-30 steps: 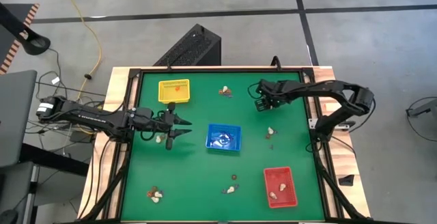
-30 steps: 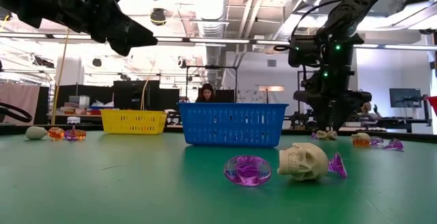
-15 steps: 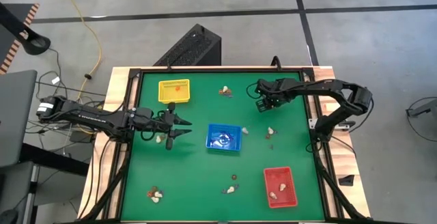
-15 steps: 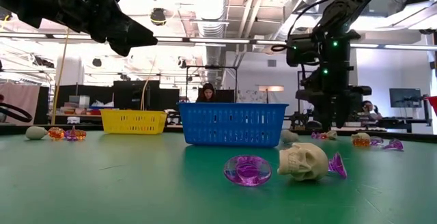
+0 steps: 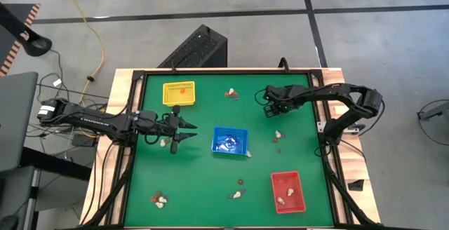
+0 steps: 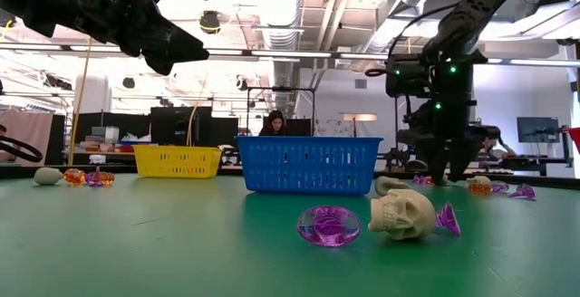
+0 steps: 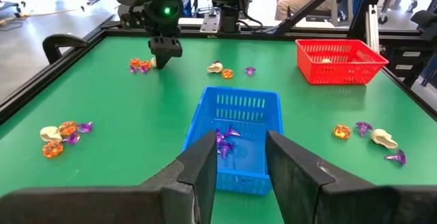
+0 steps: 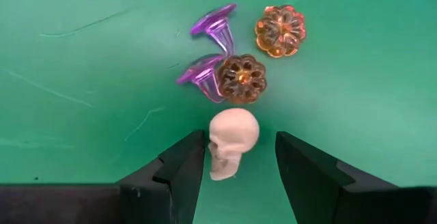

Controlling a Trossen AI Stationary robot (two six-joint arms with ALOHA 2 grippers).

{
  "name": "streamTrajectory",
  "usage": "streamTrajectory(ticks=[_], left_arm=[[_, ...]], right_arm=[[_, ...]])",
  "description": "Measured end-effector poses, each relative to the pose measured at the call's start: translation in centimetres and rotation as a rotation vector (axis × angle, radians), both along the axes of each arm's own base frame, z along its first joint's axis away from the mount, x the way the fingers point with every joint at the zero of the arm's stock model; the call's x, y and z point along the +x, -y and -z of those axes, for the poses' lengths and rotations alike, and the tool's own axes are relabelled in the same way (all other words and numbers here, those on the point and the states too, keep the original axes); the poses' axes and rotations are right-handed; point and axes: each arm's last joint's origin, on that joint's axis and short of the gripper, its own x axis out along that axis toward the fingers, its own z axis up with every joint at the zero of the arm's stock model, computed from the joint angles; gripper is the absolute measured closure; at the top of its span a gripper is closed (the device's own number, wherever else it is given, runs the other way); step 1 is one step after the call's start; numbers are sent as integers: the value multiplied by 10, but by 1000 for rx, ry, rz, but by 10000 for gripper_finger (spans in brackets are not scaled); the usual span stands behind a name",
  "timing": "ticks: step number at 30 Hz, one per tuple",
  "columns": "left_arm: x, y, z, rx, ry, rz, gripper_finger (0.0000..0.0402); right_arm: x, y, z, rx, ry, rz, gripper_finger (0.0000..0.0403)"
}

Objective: Sort Halloween decoration
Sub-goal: Put the skull toy into the red bin

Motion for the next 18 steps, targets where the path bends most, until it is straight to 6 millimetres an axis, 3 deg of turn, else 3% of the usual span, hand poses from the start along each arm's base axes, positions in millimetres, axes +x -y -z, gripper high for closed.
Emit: streamTrajectory(ticks=[18], left_arm=[[0, 0, 0, -9, 1, -1, 288]], right_arm=[[1, 10, 1, -59, 45, -20, 229]])
